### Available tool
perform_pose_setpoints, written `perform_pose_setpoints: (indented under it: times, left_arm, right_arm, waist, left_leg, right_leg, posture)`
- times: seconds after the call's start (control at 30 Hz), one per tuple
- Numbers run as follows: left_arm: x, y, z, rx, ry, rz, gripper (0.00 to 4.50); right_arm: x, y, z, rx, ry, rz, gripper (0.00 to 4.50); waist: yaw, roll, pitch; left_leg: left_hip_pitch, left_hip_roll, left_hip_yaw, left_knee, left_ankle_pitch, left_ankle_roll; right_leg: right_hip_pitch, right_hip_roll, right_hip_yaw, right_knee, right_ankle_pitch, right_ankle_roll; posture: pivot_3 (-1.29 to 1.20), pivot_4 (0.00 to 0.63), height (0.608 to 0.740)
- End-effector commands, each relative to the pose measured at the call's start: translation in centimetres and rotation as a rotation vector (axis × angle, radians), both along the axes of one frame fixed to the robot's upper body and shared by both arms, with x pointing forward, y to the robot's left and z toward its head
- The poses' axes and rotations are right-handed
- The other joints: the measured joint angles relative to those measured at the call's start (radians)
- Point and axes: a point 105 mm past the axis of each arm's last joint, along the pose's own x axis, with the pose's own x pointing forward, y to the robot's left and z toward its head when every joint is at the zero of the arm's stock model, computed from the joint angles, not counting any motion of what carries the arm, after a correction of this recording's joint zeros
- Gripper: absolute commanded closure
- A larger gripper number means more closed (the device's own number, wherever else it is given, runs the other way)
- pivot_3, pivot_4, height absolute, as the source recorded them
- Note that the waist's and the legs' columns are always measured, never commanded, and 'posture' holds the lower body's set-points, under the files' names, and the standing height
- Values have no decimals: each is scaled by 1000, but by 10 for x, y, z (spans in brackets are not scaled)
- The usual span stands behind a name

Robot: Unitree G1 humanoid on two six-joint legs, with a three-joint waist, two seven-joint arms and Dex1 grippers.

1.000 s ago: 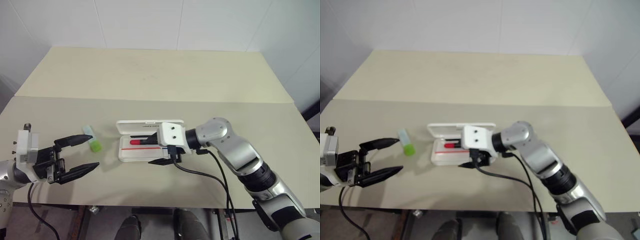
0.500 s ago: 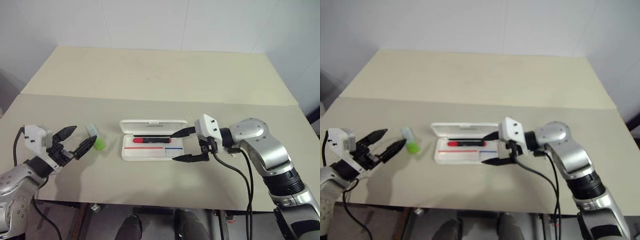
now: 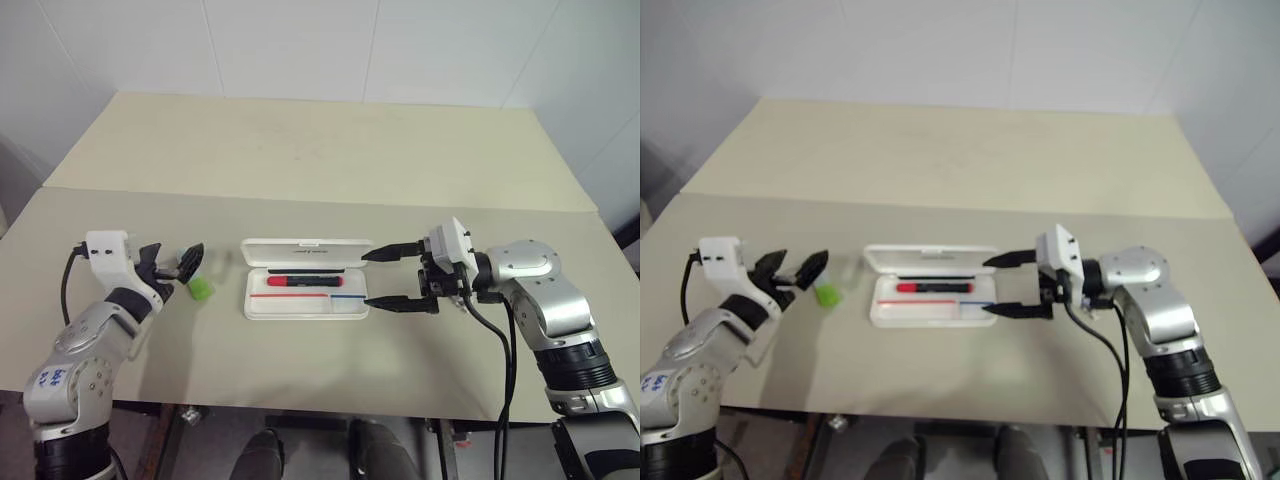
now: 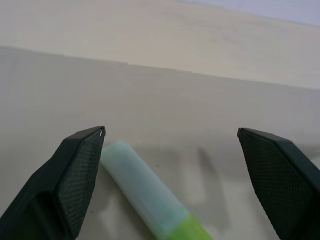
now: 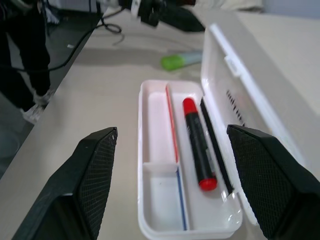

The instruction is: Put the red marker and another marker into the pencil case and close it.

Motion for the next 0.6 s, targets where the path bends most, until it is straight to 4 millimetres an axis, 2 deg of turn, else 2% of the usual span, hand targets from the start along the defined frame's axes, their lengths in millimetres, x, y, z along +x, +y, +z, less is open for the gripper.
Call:
perform_pose_setpoints:
  times: [0.03, 0.13, 0.33, 0.5, 0.53, 0.6]
  left_arm:
    - [3, 1, 0, -6, 26, 44, 0]
    - [6, -9, -8, -26, 89, 34, 0]
    - [6, -16, -19, -66, 210, 65, 0]
    - [6, -12, -34, -89, 312, 96, 0]
    - [6, -12, -35, -132, 306, 93, 373]
    - [5, -13, -35, -147, 320, 86, 838]
  right_arm:
    - [-1, -2, 10, 46, -39, 1, 30]
    - [0, -5, 9, 56, -30, -7, 30]
    - [6, -10, 9, 71, -20, -42, 30]
    - [8, -8, 9, 76, -22, -42, 30]
    - [9, -7, 9, 77, -23, -43, 0]
    - [10, -6, 10, 79, -25, -43, 0]
  waist:
    - [0, 0, 0]
    - [1, 0, 0]
    - [1, 0, 0]
    - [0, 0, 0]
    - [-1, 0, 0]
    - [0, 0, 0]
  left_leg:
    - [0, 0, 0, 0, 0, 0]
    - [0, 0, 0, 0, 0, 0]
    - [0, -1, 0, 3, 0, 0]
    - [0, -1, 0, 3, 0, -1]
    - [0, -1, 0, 4, 0, -1]
    - [0, -1, 0, 4, 0, -1]
  right_leg:
    - [0, 0, 0, 0, 0, 0]
    - [0, 0, 0, 0, 0, 0]
    - [1, 0, 0, 1, 1, 1]
    - [1, 0, 0, 2, 1, 1]
    - [1, 0, 0, 2, 1, 1]
    - [1, 0, 0, 2, 1, 1]
  posture:
    - [0, 150, 740]
    - [0, 150, 740]
    - [0, 150, 740]
    - [0, 150, 740]
    - [0, 150, 740]
    - [0, 150, 740]
